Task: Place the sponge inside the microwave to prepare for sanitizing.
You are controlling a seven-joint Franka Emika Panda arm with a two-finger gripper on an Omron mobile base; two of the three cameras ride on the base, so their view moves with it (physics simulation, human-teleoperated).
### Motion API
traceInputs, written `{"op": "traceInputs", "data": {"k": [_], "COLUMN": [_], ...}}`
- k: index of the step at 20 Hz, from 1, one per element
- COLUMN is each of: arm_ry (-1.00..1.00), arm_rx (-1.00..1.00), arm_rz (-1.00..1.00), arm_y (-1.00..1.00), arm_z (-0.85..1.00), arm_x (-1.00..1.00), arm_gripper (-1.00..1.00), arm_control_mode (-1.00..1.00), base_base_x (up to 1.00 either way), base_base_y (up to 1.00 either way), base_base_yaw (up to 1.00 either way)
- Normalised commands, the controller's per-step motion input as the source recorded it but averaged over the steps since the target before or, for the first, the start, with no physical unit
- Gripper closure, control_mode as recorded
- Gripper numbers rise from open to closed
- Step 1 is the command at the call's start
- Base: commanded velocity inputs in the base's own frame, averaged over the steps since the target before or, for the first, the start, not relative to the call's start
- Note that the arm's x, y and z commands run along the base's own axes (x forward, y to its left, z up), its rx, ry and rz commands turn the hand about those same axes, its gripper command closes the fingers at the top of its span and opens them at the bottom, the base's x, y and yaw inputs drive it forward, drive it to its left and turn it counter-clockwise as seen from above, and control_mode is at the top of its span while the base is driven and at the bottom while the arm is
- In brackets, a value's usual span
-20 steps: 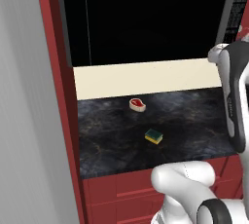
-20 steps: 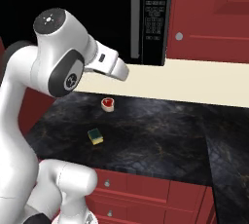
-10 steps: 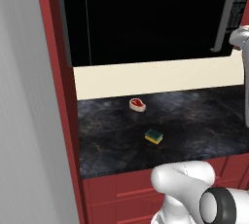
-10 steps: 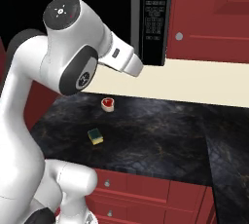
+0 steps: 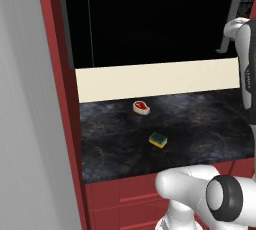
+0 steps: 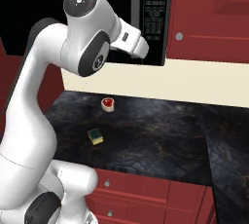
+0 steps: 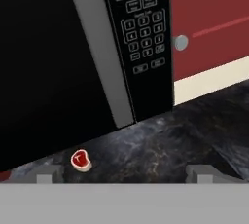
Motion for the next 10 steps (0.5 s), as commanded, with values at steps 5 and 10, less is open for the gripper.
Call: {"op": "traceInputs", "data": {"k": [5,10], "arm_ry": [-0.04,-0.01], "arm_rx": [-0.01,-0.01], "arm_rz": [0.13,0.07], "arm_y": [-0.08,-0.19], "arm_z": [0.06,0.00], "arm_x": [0.42,0.39], "arm_gripper": [-1.00,-1.00], "arm_control_mode": [-1.00,-1.00], "base_base_x": [0.00,0.00], "base_base_y": [0.00,0.00], "base_base_yaw": [0.00,0.00]}}
